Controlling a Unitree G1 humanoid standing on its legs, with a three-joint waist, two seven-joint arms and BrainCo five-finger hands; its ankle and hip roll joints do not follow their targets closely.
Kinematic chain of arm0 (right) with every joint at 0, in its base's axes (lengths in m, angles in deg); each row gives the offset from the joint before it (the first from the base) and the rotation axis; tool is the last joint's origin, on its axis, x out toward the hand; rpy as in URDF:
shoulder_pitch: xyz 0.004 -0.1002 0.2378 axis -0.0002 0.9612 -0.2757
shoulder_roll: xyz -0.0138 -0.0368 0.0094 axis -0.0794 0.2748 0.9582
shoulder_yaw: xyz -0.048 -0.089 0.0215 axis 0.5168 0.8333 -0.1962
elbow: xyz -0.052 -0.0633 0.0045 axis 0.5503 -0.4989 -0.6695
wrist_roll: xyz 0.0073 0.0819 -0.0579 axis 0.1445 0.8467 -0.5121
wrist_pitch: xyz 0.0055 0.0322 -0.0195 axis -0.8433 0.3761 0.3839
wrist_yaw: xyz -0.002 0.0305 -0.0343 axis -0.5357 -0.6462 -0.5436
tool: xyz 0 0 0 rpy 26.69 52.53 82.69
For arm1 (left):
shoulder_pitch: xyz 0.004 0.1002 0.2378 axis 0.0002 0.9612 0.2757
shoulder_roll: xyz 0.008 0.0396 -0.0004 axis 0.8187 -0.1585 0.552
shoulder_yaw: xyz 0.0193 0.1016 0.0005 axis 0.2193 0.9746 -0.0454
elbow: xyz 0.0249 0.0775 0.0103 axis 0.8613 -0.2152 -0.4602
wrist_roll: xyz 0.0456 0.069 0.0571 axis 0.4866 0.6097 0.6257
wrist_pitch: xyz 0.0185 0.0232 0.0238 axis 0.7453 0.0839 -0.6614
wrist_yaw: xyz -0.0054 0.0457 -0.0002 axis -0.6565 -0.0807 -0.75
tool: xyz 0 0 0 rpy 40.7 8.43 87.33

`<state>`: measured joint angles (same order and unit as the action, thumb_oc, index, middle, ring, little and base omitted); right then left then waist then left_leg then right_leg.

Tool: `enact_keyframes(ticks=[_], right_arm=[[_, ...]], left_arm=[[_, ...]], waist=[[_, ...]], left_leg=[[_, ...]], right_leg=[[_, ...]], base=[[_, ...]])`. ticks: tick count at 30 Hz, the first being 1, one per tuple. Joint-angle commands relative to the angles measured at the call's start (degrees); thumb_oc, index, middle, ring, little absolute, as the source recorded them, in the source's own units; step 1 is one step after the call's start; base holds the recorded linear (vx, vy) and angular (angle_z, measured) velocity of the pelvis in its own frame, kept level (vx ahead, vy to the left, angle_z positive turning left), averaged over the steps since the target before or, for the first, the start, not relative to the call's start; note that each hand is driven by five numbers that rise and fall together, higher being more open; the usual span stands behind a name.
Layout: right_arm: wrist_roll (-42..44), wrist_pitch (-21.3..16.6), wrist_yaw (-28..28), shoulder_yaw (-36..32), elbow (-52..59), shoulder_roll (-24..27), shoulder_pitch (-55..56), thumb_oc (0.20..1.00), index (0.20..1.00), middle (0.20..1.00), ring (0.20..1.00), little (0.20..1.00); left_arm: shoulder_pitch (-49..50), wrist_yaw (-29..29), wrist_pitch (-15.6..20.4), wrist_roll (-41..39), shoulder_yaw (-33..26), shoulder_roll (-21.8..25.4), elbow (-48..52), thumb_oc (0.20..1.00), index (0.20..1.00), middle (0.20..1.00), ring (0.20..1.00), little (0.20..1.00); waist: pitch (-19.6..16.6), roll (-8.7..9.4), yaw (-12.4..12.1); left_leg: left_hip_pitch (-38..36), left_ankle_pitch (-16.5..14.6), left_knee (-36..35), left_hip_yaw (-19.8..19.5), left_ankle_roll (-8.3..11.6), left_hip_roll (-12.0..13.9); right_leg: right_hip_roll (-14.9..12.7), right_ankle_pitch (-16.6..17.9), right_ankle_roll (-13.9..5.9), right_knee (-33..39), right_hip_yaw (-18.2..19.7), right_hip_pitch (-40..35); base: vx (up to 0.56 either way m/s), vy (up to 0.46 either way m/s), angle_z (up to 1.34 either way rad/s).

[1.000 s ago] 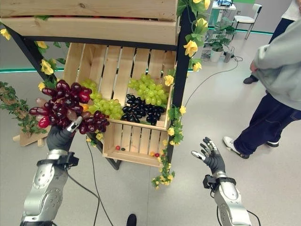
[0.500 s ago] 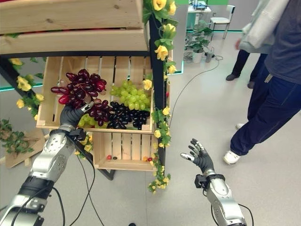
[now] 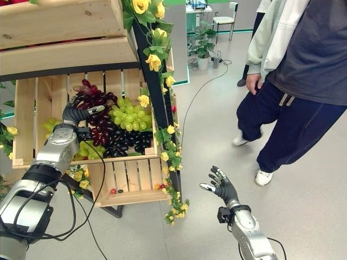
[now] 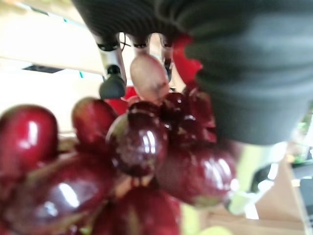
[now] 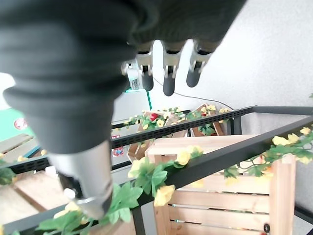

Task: Pick up the fruits from the basket on one side to the basket on the other side

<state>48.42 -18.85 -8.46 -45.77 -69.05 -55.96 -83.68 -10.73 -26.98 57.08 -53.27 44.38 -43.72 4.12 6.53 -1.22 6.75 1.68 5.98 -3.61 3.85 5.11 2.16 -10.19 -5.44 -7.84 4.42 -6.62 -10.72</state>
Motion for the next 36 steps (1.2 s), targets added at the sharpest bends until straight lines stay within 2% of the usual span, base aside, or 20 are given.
enact_keyframes(ticks=[1, 6, 10, 15, 16, 19, 24, 25, 27, 29, 31, 36], right_arm=[[-0.4, -3.95, 0.97, -3.72, 2.53, 0.56, -0.73, 1.0, 1.0, 1.0, 1.0, 1.0], [-0.64, -4.34, 1.35, -5.74, 2.6, 0.11, -0.08, 1.0, 1.0, 1.0, 1.0, 1.0], [-0.99, -4.02, 1.06, -7.49, 2.84, -1.02, 0.86, 1.0, 1.0, 1.0, 1.0, 1.0], [-1.14, -3.79, 0.95, -9.13, 2.93, -1.64, 1.43, 1.0, 1.0, 1.0, 1.0, 1.0], [-1.48, -3.68, 0.97, -9.84, 2.79, -2.23, 1.7, 1.0, 1.0, 1.0, 1.0, 1.0], [-1.56, -4.06, 0.97, -11.37, 2.97, -2.92, 2.48, 1.0, 1.0, 1.0, 1.0, 1.0], [-2.19, -4.94, 0.86, -14.61, 3.47, -3.56, 4.71, 1.0, 1.0, 1.0, 1.0, 1.0], [-2.2, -4.94, 0.86, -14.64, 3.5, -3.55, 4.82, 1.0, 1.0, 1.0, 1.0, 1.0], [-2.24, -5.76, 1.55, -16.64, 3.83, -3.91, 5.31, 1.0, 1.0, 1.0, 1.0, 1.0], [-2.24, -6.02, 1.69, -17.1, 4.06, -4.0, 5.49, 1.0, 1.0, 1.0, 1.0, 1.0], [-2.01, -7.04, 2.3, -18.94, 4.82, -4.58, 6.47, 1.0, 1.0, 1.0, 1.0, 1.0], [-0.57, -8.22, 4.1, -21.23, 5.26, -5.69, 7.74, 1.0, 1.0, 1.0, 1.0, 1.0]], left_arm=[[-0.03, -3.63, 5.0, 7.49, -5.39, 0.56, 5.8, 1.0, 1.0, 1.0, 1.0, 1.0], [9.49, -5.86, 7.09, 9.95, -12.22, -0.97, 17.83, 1.0, 1.0, 1.0, 1.0, 1.0], [19.05, -5.62, 8.55, 7.31, -18.23, -5.51, 25.7, 1.0, 1.0, 1.0, 1.0, 1.0], [26.46, -3.31, 9.83, 1.89, -22.31, -9.55, 32.09, 1.0, 1.0, 1.0, 1.0, 1.0], [30.75, -2.37, 10.21, 0.78, -24.14, -12.89, 36.53, 1.0, 1.0, 1.0, 1.0, 1.0], [38.51, -0.22, 10.21, 1.4, -26.51, -18.24, 44.1, 1.0, 1.0, 1.0, 1.0, 1.0], [50.72, 7.24, 7.88, 4.24, -24.78, -22.47, 51.5, 1.0, 1.0, 1.0, 1.0, 1.0], [50.81, 7.28, 7.87, 4.24, -24.73, -22.49, 51.55, 1.0, 1.0, 1.0, 1.0, 1.0], [53.15, 11.34, 6.58, 5.59, -21.65, -21.44, 52.27, 1.0, 1.0, 1.0, 1.0, 1.0], [53.44, 12.56, 6.2, 5.27, -20.69, -21.07, 52.41, 1.0, 1.0, 1.0, 1.0, 1.0], [53.26, 15.6, 4.89, 2.44, -16.38, -20.52, 52.1, 1.0, 1.0, 1.0, 1.0, 1.0], [51.07, 16.51, 3.96, 1.98, -12.29, -19.32, 51.09, 1.0, 1.0, 1.0, 1.0, 1.0]], waist=[[-0.68, -0.07, -0.69], [-0.9, 0.86, -1.55], [-1.13, 1.57, -2.55], [-1.11, 2.06, -3.36], [-1.03, 2.51, -3.96], [-1.01, 3.08, -4.77], [-0.36, 3.8, -5.77], [-0.44, 3.78, -5.83], [-0.11, 3.93, -5.57], [-0.09, 3.96, -5.49], [0.25, 4.29, -4.57], [0.83, 4.69, -3.02]], left_leg=[[1.64, -8.48, 6.33, -0.85, -1.99, -1.24], [1.18, -8.4, 5.17, -1.04, -2.3, -1.52], [0.73, -8.75, 4.92, -1.07, -2.56, -1.74], [0.59, -9.05, 5.01, -1.09, -2.9, -2.02], [0.73, -9.19, 5.13, -1.38, -3.07, -2.23], [0.89, -9.46, 5.27, -1.6, -3.44, -2.51], [1.35, -9.87, 5.5, -1.78, -4.16, -2.87], [1.36, -9.88, 5.51, -1.77, -4.17, -2.86], [1.52, -9.91, 5.47, -1.76, -4.49, -2.9], [1.58, -9.89, 5.42, -1.69, -4.52, -2.87], [1.74, -9.61, 4.98, -1.21, -4.61, -2.73], [2.71, -8.95, 4.25, 0.19, -4.45, -1.95]], right_leg=[[0.37, -2.88, -0.93, -3.23, -2.06, 0.54], [0.15, -2.86, -1.04, -2.98, -2.32, 0.64], [-0.11, -2.84, -1.08, -2.96, -2.35, 0.41], [-0.26, -2.79, -1.0, -3.13, -2.43, 0.33], [-0.27, -2.73, -0.91, -3.22, -2.41, 0.44], [-0.41, -2.65, -0.78, -3.66, -2.24, 0.85], [-0.38, -2.47, -0.71, -4.98, -2.18, 1.9], [-0.38, -2.49, -0.71, -5.03, -2.16, 1.94], [-0.27, -2.32, -0.89, -6.1, -2.0, 2.92], [-0.23, -2.29, -0.94, -6.35, -1.9, 3.29], [0.05, -1.78, -1.12, -6.6, -1.27, 4.47], [0.48, -0.5, -1.31, -5.85, -0.01, 6.78]], base=[[0.0, 0.0, 0.0], [0.0, 0.0, 0.0], [0.0, 0.0, 0.0], [0.0, 0.008, 0.02], [0.0, 0.0, 0.0], [0.0, 0.0, 0.0], [-0.03, 0.04, 0.02], [-0.04, 0.043, 0.02], [-0.04, 0.055, 0.06], [-0.03, 0.048, 0.04], [-0.05, 0.048, -0.01], [-0.07, 0.015, -0.07]])
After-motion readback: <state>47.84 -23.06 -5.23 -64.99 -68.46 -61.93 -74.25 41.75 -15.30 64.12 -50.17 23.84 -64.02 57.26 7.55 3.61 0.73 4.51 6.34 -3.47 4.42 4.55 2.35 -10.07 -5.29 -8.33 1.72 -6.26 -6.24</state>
